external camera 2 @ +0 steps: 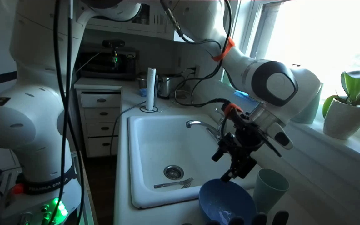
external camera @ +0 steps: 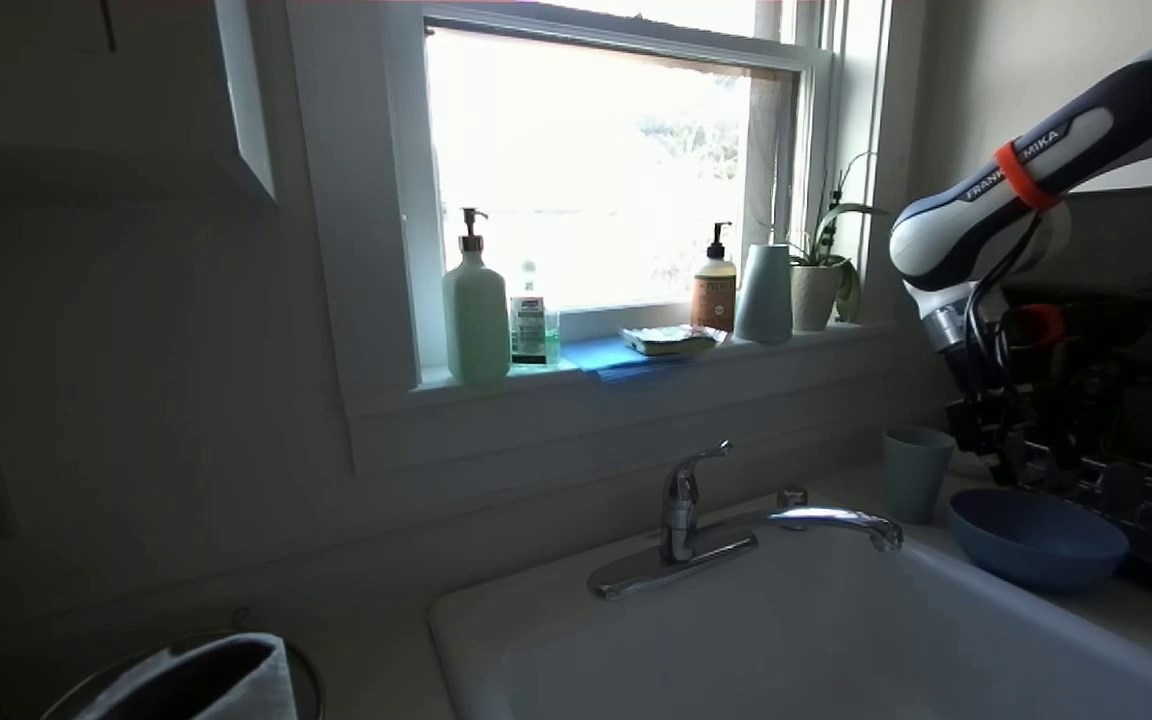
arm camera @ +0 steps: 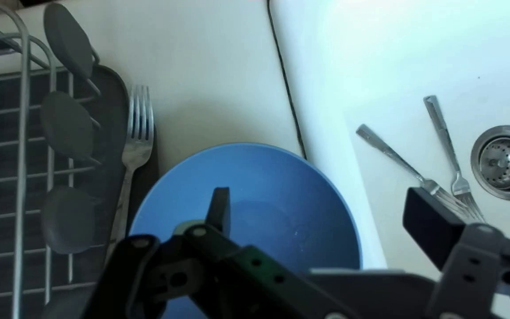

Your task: Remove the cup from the bowl, then put the bowl on the cup

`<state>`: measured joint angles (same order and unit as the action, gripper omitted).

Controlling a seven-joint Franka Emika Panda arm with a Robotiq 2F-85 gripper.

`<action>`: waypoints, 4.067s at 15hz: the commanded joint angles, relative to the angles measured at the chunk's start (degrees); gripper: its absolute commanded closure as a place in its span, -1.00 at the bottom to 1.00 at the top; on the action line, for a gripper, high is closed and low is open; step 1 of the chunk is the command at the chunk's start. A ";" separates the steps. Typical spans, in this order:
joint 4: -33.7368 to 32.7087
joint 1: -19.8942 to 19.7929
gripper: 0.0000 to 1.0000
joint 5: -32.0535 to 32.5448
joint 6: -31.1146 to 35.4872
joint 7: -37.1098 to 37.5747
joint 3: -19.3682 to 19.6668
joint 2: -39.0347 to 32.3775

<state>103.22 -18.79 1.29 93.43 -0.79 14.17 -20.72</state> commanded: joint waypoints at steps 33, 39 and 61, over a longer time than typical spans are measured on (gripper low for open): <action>13.79 1.17 0.98 -3.66 18.59 -13.17 -0.90 6.01; 11.08 3.19 0.98 0.41 8.10 -12.70 -1.59 8.78; 0.42 4.61 0.98 3.38 11.97 -13.13 -2.49 7.74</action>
<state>106.98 -13.99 5.65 104.34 -13.96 12.05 -10.70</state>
